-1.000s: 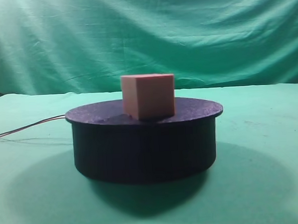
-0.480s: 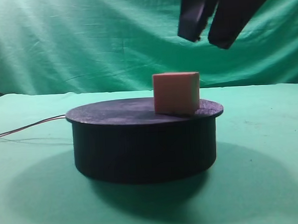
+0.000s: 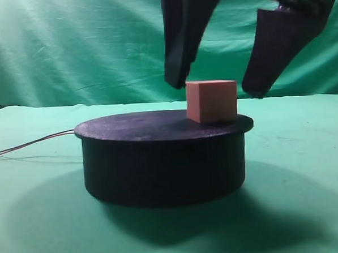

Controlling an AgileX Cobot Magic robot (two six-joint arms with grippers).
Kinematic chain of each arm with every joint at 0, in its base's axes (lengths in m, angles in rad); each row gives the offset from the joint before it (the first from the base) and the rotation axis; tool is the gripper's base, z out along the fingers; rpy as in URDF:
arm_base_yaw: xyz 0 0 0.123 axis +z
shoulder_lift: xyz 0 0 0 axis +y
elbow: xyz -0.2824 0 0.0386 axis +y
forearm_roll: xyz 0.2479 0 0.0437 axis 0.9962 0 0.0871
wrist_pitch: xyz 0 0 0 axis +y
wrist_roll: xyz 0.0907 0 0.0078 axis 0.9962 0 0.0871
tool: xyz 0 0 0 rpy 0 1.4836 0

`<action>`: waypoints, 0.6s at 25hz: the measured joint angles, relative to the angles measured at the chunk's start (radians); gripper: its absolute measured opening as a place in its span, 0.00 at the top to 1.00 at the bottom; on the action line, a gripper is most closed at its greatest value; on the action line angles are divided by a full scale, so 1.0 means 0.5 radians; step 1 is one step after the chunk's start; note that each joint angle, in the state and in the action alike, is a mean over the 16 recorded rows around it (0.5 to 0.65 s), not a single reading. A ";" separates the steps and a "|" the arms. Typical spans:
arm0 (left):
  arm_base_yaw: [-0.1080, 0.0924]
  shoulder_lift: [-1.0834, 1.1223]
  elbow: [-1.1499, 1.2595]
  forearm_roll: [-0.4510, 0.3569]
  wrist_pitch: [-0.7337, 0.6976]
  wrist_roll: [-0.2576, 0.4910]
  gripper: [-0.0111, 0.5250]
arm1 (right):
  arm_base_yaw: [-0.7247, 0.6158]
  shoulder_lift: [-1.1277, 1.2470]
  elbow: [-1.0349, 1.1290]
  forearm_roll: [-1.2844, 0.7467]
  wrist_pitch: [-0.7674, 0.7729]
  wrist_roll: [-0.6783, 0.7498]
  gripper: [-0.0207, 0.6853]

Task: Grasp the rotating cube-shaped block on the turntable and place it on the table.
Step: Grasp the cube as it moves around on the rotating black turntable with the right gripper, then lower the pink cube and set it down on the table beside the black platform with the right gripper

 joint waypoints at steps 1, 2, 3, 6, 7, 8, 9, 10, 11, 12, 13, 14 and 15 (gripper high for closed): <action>0.000 0.000 0.000 0.000 0.000 0.000 0.98 | 0.000 -0.012 -0.010 -0.038 0.008 0.022 0.55; 0.000 0.000 0.000 0.000 0.000 0.000 0.98 | 0.000 -0.031 -0.018 -0.078 0.021 0.049 0.57; 0.000 0.000 0.000 0.000 0.000 0.000 0.98 | 0.001 -0.055 -0.023 -0.120 0.039 0.081 0.60; 0.000 0.000 0.000 0.000 0.000 0.000 0.98 | 0.001 -0.156 -0.008 -0.236 0.097 0.187 0.64; 0.000 0.000 0.000 0.000 0.000 0.000 0.98 | 0.001 -0.193 0.010 -0.267 0.112 0.225 0.64; 0.000 0.000 0.000 0.000 0.000 0.000 0.98 | 0.002 -0.231 0.035 -0.295 0.125 0.263 0.64; 0.000 0.000 0.000 0.000 0.000 0.000 0.98 | 0.002 -0.269 0.066 -0.320 0.133 0.302 0.64; 0.000 0.000 0.000 0.000 0.000 0.000 0.98 | 0.002 -0.305 0.104 -0.341 0.136 0.340 0.64; 0.000 0.000 0.000 0.000 0.000 0.000 0.98 | 0.002 -0.339 0.148 -0.360 0.134 0.378 0.64; 0.000 0.000 0.000 0.000 0.000 0.000 0.98 | 0.002 -0.369 0.195 -0.375 0.130 0.414 0.64; 0.000 0.000 0.000 0.000 0.000 0.000 0.98 | 0.002 -0.395 0.245 -0.387 0.121 0.449 0.64; 0.000 0.000 0.000 0.000 0.000 0.000 0.98 | 0.002 -0.419 0.295 -0.399 0.112 0.485 0.64; 0.000 0.000 0.000 0.000 0.000 0.000 0.98 | 0.002 -0.435 0.346 -0.405 0.097 0.517 0.64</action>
